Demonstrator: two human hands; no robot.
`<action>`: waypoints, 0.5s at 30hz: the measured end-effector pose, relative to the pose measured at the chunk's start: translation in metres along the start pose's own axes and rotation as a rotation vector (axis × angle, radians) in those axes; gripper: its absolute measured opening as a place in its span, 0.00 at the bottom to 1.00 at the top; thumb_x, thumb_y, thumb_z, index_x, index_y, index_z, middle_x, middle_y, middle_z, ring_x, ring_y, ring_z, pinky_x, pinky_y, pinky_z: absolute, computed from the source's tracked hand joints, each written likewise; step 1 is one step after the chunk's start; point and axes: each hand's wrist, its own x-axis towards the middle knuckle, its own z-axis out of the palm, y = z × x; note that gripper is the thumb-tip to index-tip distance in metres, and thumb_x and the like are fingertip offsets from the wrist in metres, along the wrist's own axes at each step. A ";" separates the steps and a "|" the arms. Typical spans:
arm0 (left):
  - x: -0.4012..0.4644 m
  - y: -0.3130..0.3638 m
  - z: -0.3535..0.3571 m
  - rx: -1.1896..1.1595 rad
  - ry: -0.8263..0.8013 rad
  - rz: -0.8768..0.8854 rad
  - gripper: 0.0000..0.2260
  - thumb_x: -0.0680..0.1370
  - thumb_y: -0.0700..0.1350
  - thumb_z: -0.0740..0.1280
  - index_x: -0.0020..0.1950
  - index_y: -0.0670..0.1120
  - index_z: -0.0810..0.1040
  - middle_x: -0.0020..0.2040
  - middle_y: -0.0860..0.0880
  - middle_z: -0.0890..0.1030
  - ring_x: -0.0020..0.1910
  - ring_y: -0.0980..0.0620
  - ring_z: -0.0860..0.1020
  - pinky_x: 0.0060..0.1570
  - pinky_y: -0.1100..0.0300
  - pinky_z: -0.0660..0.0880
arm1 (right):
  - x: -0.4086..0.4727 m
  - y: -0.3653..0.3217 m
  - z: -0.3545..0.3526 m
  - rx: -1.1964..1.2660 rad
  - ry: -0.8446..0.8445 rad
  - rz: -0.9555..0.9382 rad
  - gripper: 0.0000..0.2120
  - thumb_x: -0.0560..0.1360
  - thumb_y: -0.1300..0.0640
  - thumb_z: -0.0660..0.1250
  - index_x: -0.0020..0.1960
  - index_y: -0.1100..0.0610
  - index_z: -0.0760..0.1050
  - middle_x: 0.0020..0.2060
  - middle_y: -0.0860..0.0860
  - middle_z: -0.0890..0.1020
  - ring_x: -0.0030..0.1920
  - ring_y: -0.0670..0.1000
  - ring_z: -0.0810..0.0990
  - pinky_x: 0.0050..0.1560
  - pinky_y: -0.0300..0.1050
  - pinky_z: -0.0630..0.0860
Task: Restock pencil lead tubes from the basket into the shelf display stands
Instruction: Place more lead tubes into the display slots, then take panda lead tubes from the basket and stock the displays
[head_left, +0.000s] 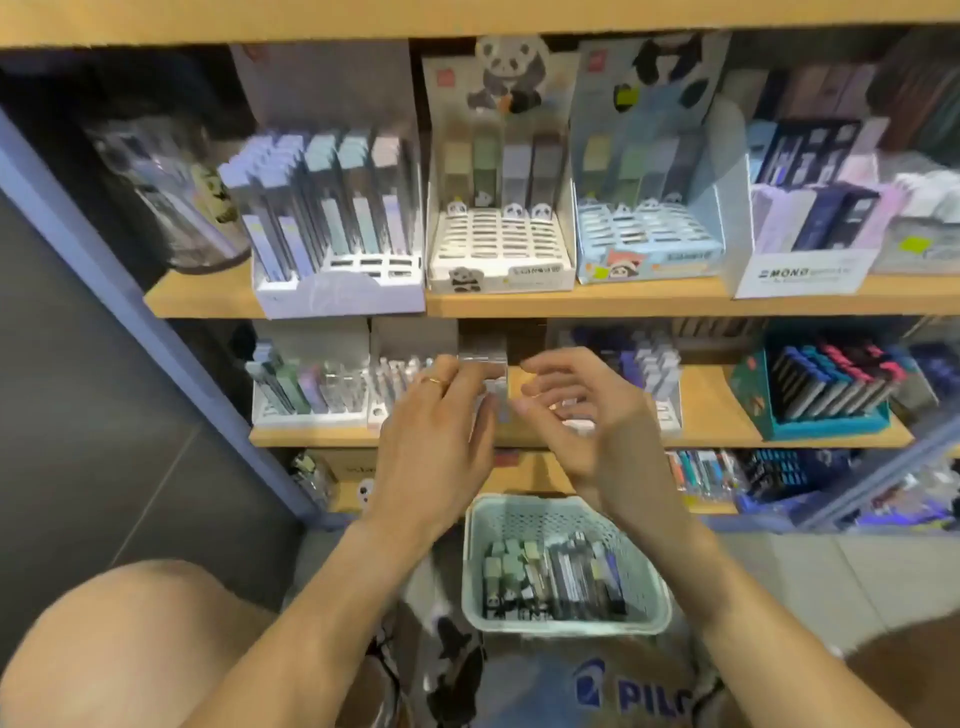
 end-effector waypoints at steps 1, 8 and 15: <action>-0.012 0.002 0.015 0.013 -0.109 0.008 0.11 0.83 0.47 0.65 0.64 0.48 0.78 0.55 0.49 0.78 0.51 0.46 0.78 0.44 0.51 0.75 | -0.022 0.018 -0.005 0.006 0.001 0.104 0.10 0.75 0.58 0.76 0.54 0.52 0.81 0.43 0.45 0.85 0.46 0.44 0.83 0.46 0.31 0.77; -0.075 -0.011 0.113 0.057 -0.932 -0.245 0.24 0.86 0.50 0.59 0.82 0.48 0.60 0.73 0.41 0.73 0.68 0.39 0.76 0.61 0.50 0.75 | -0.121 0.199 0.005 -0.127 -0.248 0.894 0.09 0.73 0.61 0.77 0.48 0.52 0.80 0.51 0.54 0.85 0.56 0.55 0.84 0.60 0.51 0.78; -0.099 -0.025 0.205 -0.176 -1.046 -0.702 0.23 0.85 0.51 0.63 0.79 0.48 0.67 0.75 0.47 0.74 0.69 0.45 0.76 0.64 0.58 0.72 | -0.129 0.257 0.012 -0.389 -0.217 1.145 0.08 0.75 0.58 0.72 0.53 0.58 0.81 0.49 0.56 0.85 0.53 0.58 0.84 0.48 0.44 0.77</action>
